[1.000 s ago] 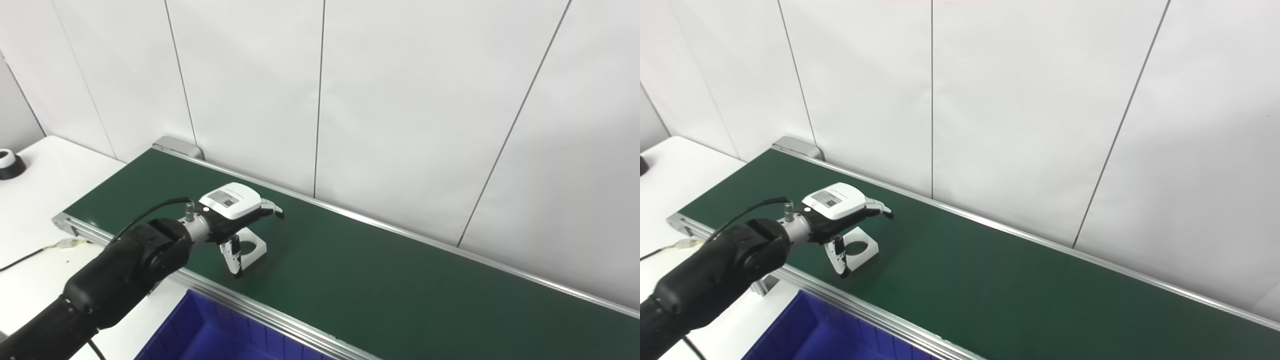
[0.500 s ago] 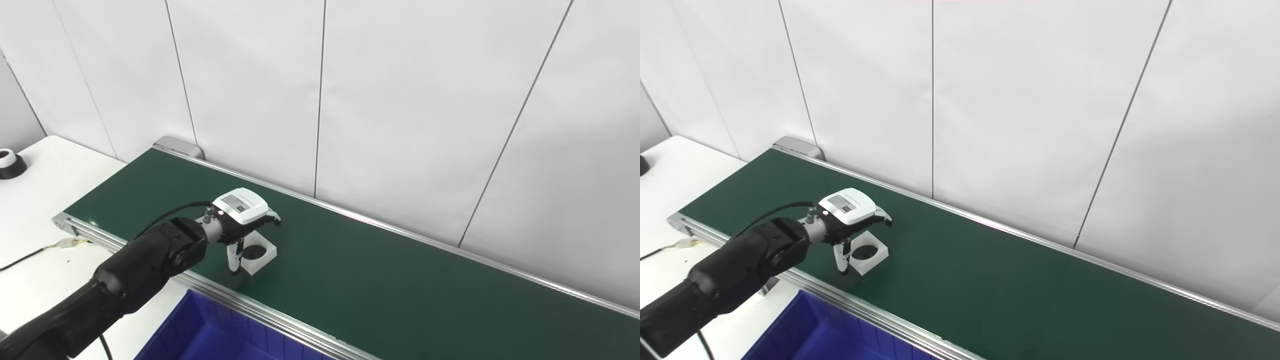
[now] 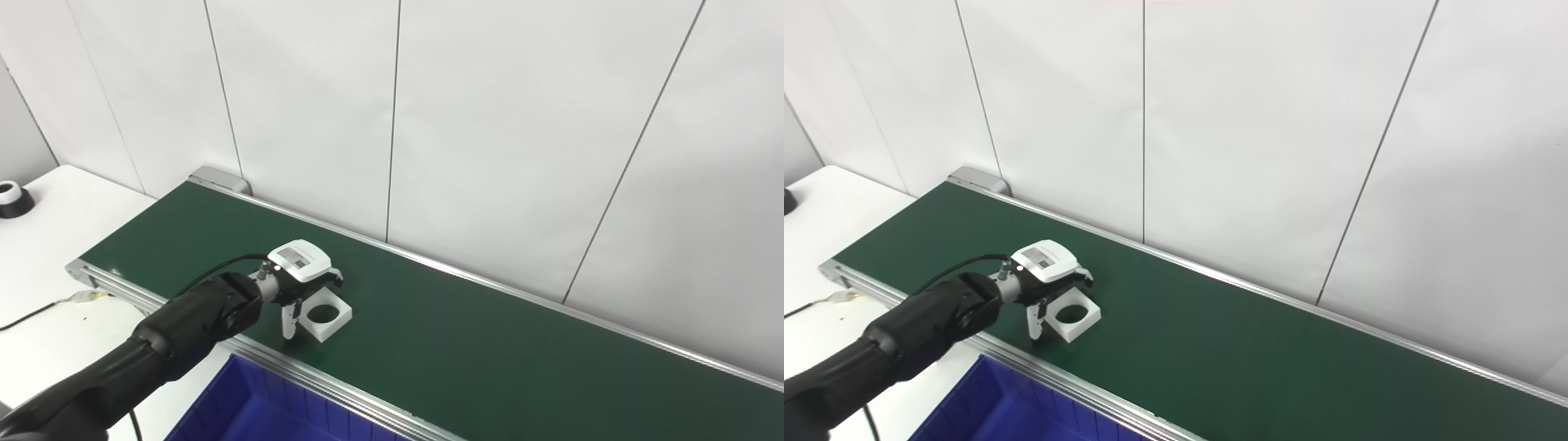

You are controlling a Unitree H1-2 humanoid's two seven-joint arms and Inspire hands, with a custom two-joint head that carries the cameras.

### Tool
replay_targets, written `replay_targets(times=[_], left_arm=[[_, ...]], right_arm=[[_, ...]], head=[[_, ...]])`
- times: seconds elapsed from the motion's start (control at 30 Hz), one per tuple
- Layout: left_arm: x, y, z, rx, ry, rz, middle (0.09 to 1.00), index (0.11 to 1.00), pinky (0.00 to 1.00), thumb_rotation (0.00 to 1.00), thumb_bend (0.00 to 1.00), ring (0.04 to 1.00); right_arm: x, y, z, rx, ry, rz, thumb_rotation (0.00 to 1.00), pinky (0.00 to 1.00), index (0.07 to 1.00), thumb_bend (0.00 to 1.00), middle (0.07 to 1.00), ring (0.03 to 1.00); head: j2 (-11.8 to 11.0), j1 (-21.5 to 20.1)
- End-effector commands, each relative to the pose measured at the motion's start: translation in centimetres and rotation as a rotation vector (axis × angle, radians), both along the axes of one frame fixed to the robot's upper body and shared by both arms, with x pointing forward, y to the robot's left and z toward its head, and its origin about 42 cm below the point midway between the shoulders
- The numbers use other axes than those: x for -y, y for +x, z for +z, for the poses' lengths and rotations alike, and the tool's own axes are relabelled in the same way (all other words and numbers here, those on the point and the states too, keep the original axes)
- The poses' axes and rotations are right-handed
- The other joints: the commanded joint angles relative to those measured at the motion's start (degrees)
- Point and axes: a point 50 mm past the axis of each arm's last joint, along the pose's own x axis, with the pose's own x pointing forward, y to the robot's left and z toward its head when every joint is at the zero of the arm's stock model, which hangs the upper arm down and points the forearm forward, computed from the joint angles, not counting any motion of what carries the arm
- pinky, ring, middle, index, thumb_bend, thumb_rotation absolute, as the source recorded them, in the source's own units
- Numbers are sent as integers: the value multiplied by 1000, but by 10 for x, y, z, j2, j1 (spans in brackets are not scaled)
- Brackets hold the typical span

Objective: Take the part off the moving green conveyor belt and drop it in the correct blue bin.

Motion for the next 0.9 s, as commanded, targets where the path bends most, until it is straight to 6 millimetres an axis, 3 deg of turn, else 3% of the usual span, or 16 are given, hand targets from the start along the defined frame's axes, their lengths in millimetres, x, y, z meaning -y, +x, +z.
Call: replay_targets(times=[0.0,0.13,0.3,0.33,0.4,0.5,0.87], left_arm=[[-8,5,4,14,28,14,817,802,667,0,866,780],[-7,5,-5,0,15,7,803,777,687,0,869,746],[-5,3,-12,-5,0,-37,688,647,683,0,825,684],[-5,3,-13,-7,-7,-43,611,559,685,0,676,649],[-3,2,-12,-16,-16,-44,533,489,692,0,554,589],[0,1,-10,-35,-18,-49,499,481,688,0,525,550],[13,-2,2,-45,-59,-83,494,487,640,0,524,552]], right_arm=[[-2,2,11,59,23,9,530,903,999,749,913,907],[-2,2,12,61,22,9,532,904,999,743,912,906],[-3,3,11,63,23,10,533,899,996,749,911,904],[-3,3,11,63,24,10,531,900,996,745,911,904],[-3,3,12,64,25,8,528,898,995,742,910,902],[-3,2,11,64,24,7,526,899,995,742,912,904],[-3,3,11,63,20,6,541,893,998,757,913,903]], head=[[1,-1],[1,-1],[3,-4],[4,-4],[4,-4],[5,-7],[8,-8]])
